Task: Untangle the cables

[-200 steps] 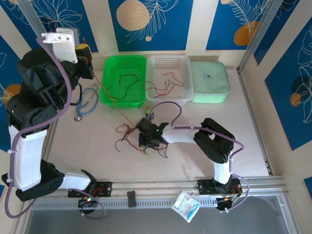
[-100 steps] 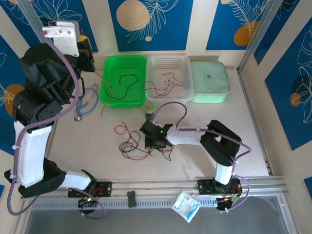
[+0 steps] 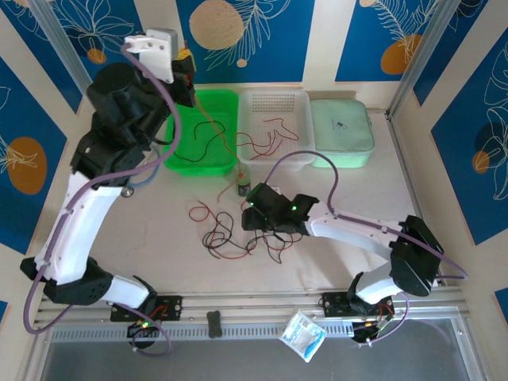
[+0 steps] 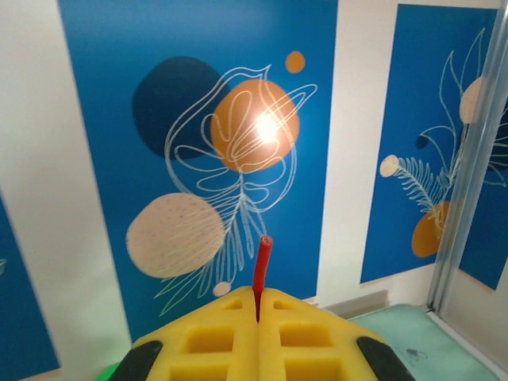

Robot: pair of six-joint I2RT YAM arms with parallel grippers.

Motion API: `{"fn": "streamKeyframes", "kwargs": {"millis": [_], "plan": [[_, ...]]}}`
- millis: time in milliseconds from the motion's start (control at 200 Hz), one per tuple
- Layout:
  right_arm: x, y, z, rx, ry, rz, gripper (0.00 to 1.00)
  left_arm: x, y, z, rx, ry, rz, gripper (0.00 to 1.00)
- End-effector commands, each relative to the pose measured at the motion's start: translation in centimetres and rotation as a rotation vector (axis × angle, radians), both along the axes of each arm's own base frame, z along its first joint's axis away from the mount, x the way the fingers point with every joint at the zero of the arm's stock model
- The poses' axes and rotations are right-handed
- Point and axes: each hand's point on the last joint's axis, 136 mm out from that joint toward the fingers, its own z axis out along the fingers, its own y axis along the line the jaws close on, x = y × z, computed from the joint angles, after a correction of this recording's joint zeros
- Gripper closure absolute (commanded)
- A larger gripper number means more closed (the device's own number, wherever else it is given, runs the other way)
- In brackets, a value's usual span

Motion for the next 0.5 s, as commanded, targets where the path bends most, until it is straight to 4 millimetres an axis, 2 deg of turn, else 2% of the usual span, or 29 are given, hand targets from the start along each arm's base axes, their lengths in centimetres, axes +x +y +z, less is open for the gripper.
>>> {"fn": "streamKeyframes", "kwargs": {"millis": [0, 170, 370, 495], "plan": [[-0.4, -2.6, 0.9, -0.023, -0.012, -0.049, 0.25, 0.6, -2.0, 2.7, -0.098, -0.124, -0.068, 1.0], [-1.2, -5.7, 1.9, -0.014, -0.037, -0.119, 0.26, 3.1, -4.3, 2.1, -0.133, -0.171, -0.086, 1.0], [-2.6, -9.9, 2.1, 0.013, -0.054, -0.223, 0.24, 6.1, -6.7, 1.6, -0.164, -0.243, -0.094, 1.0], [-3.5, -11.8, 2.0, 0.048, -0.059, -0.27, 0.23, 8.4, -8.4, 1.1, -0.167, -0.282, -0.092, 1.0]]}}
